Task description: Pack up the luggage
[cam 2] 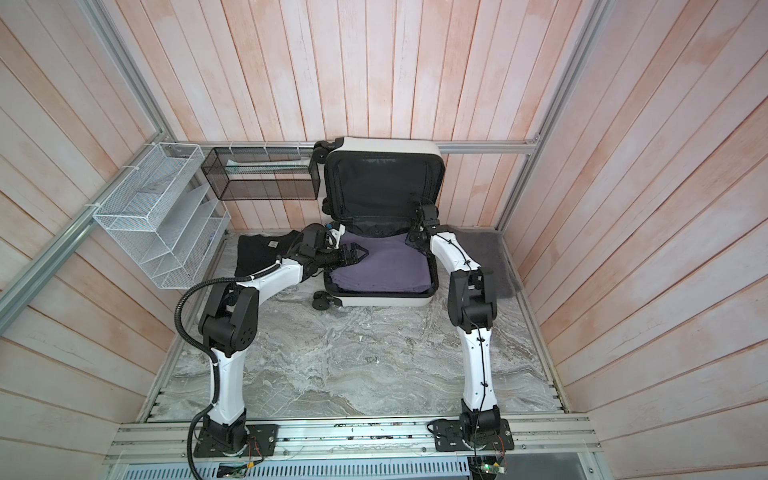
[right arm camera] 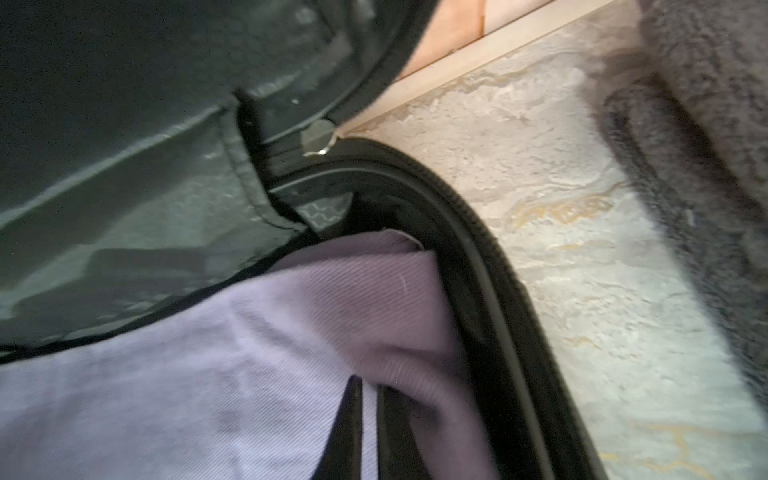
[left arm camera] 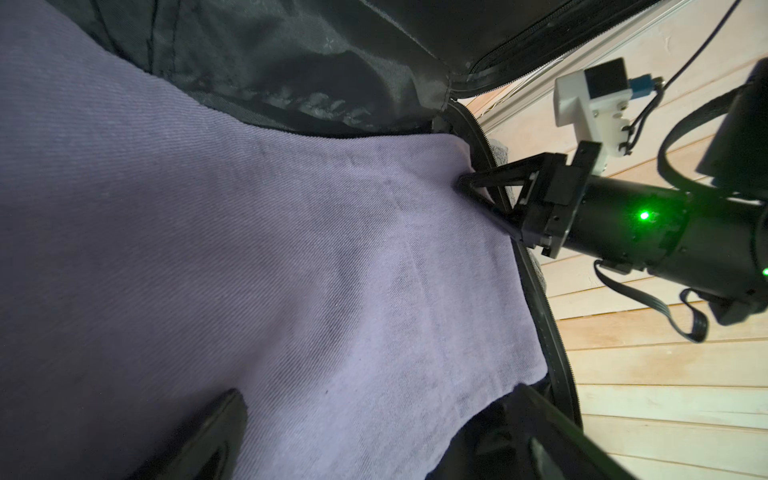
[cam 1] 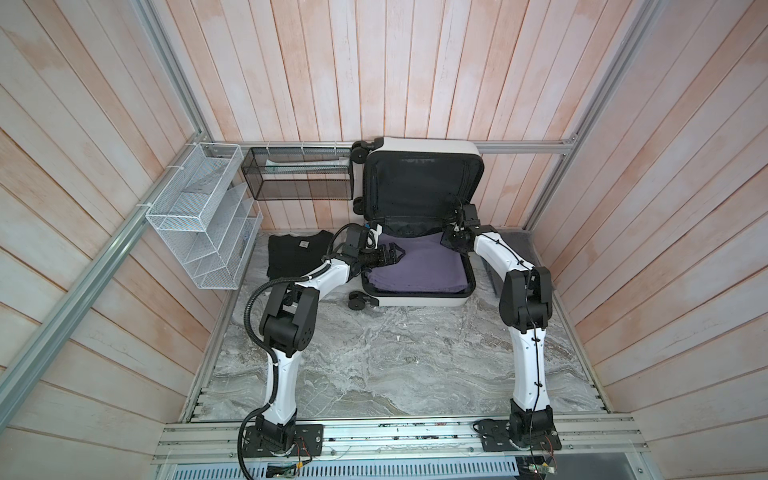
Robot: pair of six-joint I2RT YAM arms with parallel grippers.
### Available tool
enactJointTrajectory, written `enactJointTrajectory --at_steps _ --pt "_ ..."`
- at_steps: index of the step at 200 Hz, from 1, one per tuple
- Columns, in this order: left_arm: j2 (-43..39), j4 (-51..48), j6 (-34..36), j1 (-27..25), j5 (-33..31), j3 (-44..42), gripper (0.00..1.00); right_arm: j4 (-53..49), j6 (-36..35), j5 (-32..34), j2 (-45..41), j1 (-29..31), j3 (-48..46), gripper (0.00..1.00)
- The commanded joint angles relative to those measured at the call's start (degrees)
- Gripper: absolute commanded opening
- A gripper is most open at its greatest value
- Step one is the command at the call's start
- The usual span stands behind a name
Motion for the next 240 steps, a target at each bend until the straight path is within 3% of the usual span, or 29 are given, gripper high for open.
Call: enactJointTrajectory --at_steps 1,31,65,114,192,240 --pt "-1.2 -3.07 -0.26 0.42 0.14 -0.7 1.0 5.85 -2.25 -3.78 -7.86 -0.45 -3.77 0.13" --pt "-3.34 -3.03 0.31 0.42 0.45 2.04 1.0 10.21 -2.76 -0.82 -12.04 -0.69 -6.88 0.13" --pt "0.07 -6.02 1.64 0.88 0.58 9.7 1.0 6.82 -3.65 -1.25 -7.53 -0.65 -1.87 0.11" --pt "6.29 -8.34 3.86 2.16 0.69 16.62 1.0 7.32 -2.93 0.4 -2.94 -0.03 -1.92 0.08" --pt "9.53 -8.65 5.78 2.5 -2.34 16.1 1.0 7.21 -1.75 1.73 -0.2 -0.39 -5.26 0.06" --pt "4.07 -9.87 6.66 2.32 -1.01 15.59 1.0 5.7 -2.13 -2.92 -3.52 -1.14 -5.58 0.17"
